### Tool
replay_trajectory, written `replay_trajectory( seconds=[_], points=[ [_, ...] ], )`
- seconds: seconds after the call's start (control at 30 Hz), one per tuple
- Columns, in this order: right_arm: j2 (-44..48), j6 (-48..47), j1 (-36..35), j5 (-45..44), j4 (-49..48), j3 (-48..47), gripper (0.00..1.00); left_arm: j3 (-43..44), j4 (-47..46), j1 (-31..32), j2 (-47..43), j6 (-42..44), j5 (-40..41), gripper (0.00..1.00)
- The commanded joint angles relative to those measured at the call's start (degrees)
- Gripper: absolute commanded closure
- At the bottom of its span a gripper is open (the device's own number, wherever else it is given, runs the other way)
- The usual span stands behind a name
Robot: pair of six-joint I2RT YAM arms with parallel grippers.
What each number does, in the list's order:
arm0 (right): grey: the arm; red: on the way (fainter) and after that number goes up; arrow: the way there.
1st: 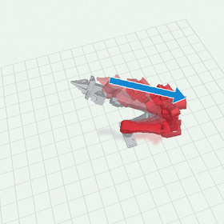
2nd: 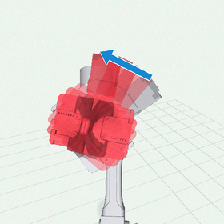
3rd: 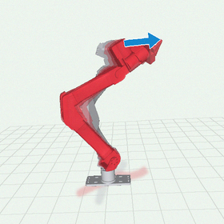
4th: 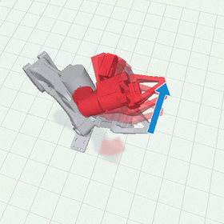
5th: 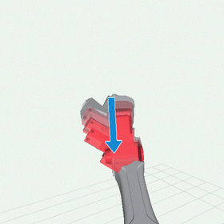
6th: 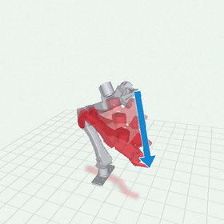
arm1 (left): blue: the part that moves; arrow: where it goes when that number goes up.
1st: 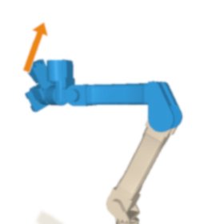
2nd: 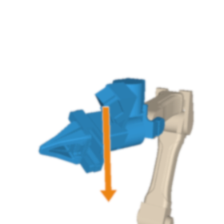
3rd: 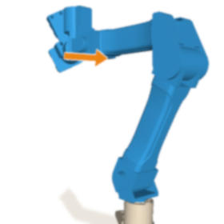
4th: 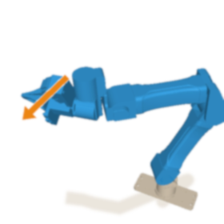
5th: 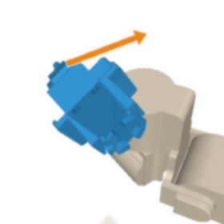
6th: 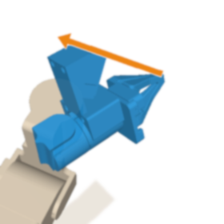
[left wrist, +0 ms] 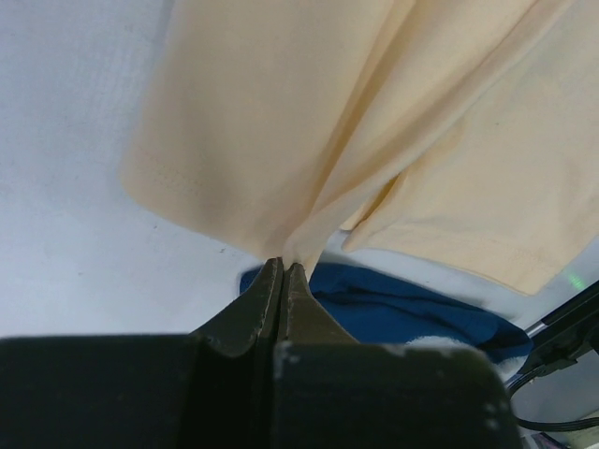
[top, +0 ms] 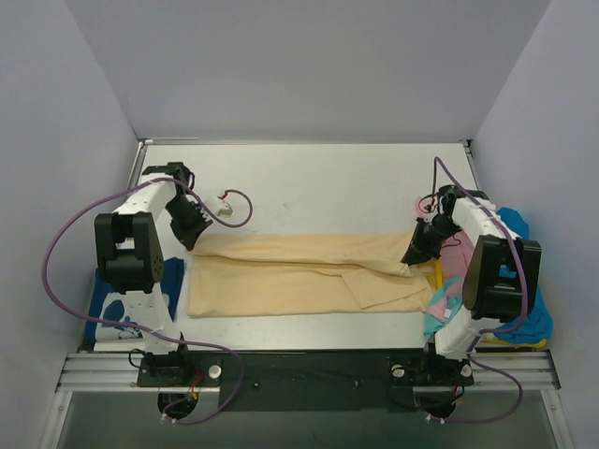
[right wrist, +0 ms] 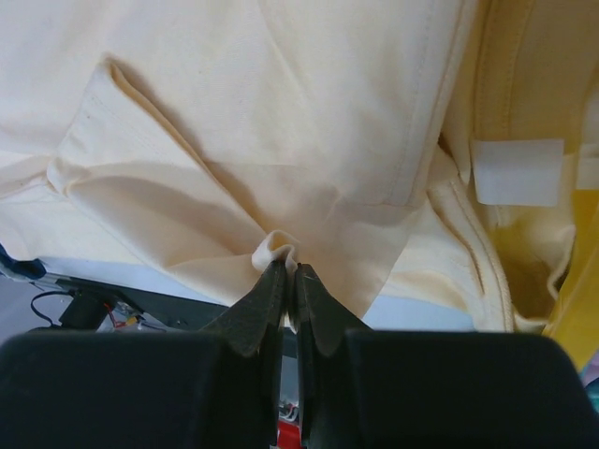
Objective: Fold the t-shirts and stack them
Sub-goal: Fold the other side of the tshirt into a rectangle
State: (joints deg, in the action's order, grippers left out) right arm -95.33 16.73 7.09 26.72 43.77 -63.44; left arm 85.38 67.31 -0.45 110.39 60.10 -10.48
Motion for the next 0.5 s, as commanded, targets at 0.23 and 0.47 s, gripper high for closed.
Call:
replay_trajectory(
  seconds=[0.23,0.47],
  points=[
    [0.85,-1.35,0.2,-6.51,6.41,-3.62,1.0,0.58,4.15,1.94,-2.45,-0.07,-3.23,1.0],
    [-2.31,-1.79,0.2,-4.22,6.59,0.33,1.0,-4.26,2.82,2.12,-1.49,2.39,2.21,0.96]
  ],
)
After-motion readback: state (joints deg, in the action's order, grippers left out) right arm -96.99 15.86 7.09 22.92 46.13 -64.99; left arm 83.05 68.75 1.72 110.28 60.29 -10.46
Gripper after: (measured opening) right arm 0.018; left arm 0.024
